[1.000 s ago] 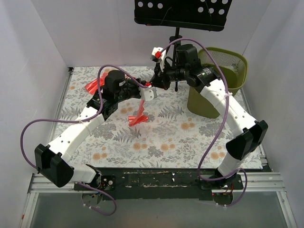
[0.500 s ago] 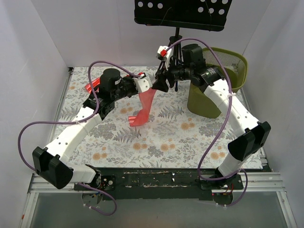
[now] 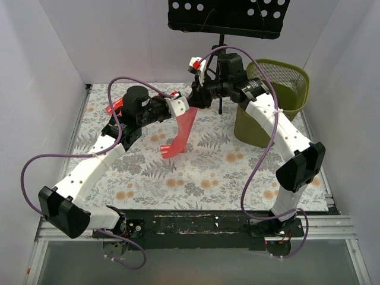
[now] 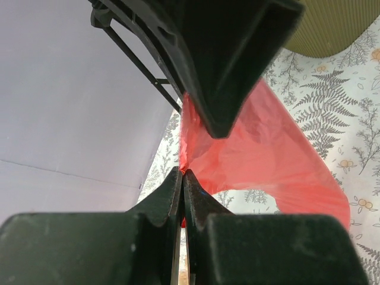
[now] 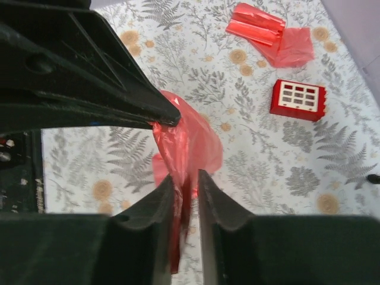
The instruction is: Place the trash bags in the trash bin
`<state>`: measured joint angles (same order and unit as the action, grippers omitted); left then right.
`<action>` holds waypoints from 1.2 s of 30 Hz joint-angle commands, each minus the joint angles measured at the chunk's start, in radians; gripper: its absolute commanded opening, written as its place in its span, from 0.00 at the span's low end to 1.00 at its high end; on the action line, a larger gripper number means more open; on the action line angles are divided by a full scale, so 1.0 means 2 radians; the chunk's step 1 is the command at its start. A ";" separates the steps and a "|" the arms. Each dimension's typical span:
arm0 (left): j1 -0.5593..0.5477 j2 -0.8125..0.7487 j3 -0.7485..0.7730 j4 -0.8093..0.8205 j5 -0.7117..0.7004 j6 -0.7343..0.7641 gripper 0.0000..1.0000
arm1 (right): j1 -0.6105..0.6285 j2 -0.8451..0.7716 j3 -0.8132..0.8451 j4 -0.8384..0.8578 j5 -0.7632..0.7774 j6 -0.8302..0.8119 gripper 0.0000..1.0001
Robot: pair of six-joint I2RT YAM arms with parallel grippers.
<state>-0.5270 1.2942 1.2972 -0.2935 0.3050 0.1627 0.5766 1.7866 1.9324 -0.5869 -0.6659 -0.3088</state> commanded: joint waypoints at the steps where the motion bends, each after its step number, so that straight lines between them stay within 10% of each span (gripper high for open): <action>1: 0.000 -0.031 0.003 -0.005 0.009 0.038 0.00 | 0.007 -0.001 0.034 0.011 -0.022 0.006 0.09; 15: -0.019 -0.039 -0.022 0.036 0.105 0.171 0.00 | 0.028 0.021 0.040 0.011 -0.015 0.005 0.01; 36: -0.036 -0.053 -0.060 -0.030 0.070 0.220 0.00 | 0.011 -0.004 0.045 0.047 -0.035 0.056 0.01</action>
<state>-0.5735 1.2156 1.1877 -0.2703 0.4034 0.5873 0.6060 1.8267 1.9766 -0.5953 -0.7151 -0.2226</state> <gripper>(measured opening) 0.007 0.021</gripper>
